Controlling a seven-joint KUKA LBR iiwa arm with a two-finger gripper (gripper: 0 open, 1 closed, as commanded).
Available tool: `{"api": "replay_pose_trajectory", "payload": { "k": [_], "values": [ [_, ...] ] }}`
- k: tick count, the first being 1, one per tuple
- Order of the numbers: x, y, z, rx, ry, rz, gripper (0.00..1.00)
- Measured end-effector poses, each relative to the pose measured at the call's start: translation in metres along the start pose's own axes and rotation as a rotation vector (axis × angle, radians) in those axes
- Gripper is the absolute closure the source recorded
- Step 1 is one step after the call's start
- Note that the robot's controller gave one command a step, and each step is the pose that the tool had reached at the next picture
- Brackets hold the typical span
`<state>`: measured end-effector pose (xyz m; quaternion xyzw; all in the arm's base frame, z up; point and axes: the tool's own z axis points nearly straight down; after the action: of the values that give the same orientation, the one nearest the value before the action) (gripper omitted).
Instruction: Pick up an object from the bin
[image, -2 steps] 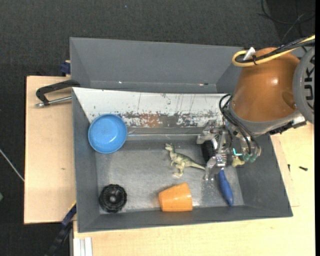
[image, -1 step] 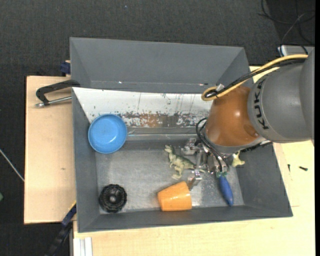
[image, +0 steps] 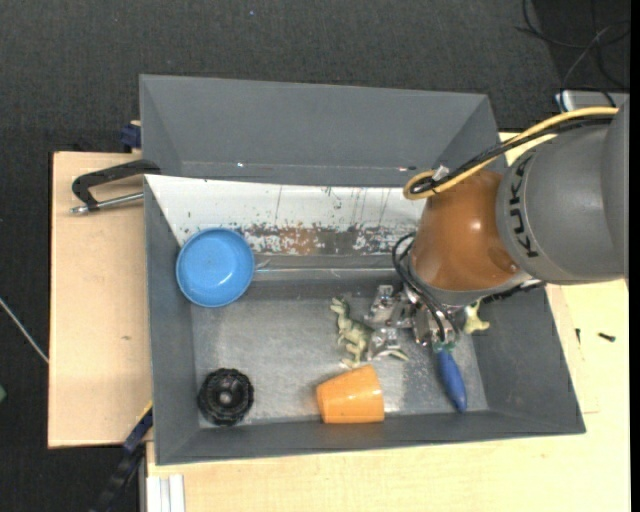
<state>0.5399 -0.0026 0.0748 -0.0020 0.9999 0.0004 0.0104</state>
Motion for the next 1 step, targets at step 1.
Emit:
{"api": "replay_pose_trajectory", "payload": {
  "k": [1],
  "values": [
    [0.0265, 0.0136, -0.1112, -0.001, 0.01, 0.041, 1.0]
  ]
}}
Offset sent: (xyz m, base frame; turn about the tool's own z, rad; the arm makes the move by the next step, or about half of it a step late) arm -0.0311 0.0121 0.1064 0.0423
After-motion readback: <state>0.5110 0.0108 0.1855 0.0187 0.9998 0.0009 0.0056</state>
